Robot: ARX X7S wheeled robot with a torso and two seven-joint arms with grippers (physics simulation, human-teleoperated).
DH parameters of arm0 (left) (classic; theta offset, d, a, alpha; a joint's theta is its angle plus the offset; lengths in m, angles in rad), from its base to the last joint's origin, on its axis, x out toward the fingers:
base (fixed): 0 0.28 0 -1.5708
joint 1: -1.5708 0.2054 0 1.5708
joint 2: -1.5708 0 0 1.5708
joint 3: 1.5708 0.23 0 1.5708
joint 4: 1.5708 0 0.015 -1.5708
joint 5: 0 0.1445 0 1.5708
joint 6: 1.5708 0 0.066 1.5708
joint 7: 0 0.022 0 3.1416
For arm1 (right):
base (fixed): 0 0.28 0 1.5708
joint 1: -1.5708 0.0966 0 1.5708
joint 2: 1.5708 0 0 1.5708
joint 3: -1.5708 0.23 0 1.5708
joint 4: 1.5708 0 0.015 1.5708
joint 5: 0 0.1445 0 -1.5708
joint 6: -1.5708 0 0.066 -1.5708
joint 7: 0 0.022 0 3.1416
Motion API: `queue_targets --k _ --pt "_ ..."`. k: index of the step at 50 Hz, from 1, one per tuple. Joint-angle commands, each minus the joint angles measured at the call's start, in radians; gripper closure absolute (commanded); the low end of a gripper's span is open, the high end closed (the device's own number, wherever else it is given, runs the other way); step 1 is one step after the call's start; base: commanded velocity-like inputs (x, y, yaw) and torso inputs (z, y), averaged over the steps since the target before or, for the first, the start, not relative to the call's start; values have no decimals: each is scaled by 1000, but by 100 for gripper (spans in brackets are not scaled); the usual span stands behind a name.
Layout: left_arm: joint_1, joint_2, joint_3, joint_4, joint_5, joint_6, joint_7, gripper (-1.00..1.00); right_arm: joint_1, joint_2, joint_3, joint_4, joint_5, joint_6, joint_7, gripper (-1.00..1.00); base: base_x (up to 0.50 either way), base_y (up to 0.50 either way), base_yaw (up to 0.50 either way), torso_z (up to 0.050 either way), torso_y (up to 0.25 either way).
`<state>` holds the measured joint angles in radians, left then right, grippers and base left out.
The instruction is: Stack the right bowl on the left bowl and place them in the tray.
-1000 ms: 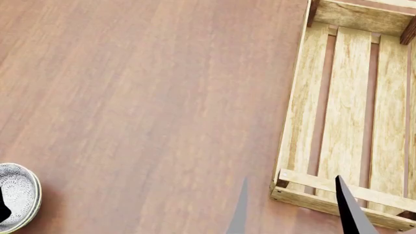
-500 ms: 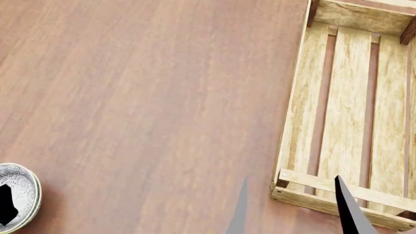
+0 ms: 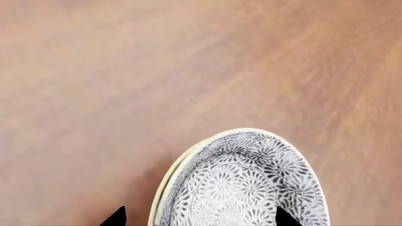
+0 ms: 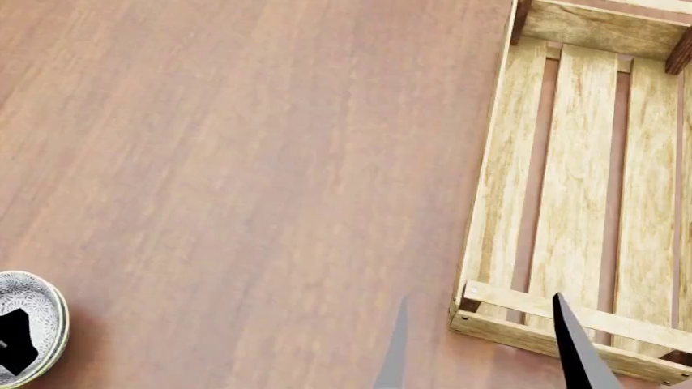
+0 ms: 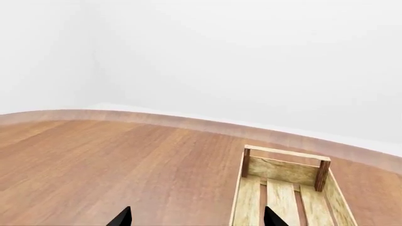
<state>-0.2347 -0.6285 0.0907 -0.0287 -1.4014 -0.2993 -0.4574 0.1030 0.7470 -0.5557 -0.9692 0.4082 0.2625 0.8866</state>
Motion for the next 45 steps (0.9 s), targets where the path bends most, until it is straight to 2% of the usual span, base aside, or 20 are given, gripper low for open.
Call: queue_targets --k 1,30,31,45 --pt "-12 9 8 -30 3 -1 16 -100 4 -1 -7 1 -2 3 1 -100 0 0 0 0 0" --pt "-69 36 57 -85 37 -18 27 -100 14 -1 -16 4 2 7 4 -100 0 0 0 0 0" --pt "-69 36 58 -85 39 -18 26 100 14 0 -14 3 4 8 5 -100 0 0 0 0 0" --pt "-62 29 56 -69 32 -22 20 100 10 0 -20 14 -2 -6 2 -100 0 0 0 0 0"
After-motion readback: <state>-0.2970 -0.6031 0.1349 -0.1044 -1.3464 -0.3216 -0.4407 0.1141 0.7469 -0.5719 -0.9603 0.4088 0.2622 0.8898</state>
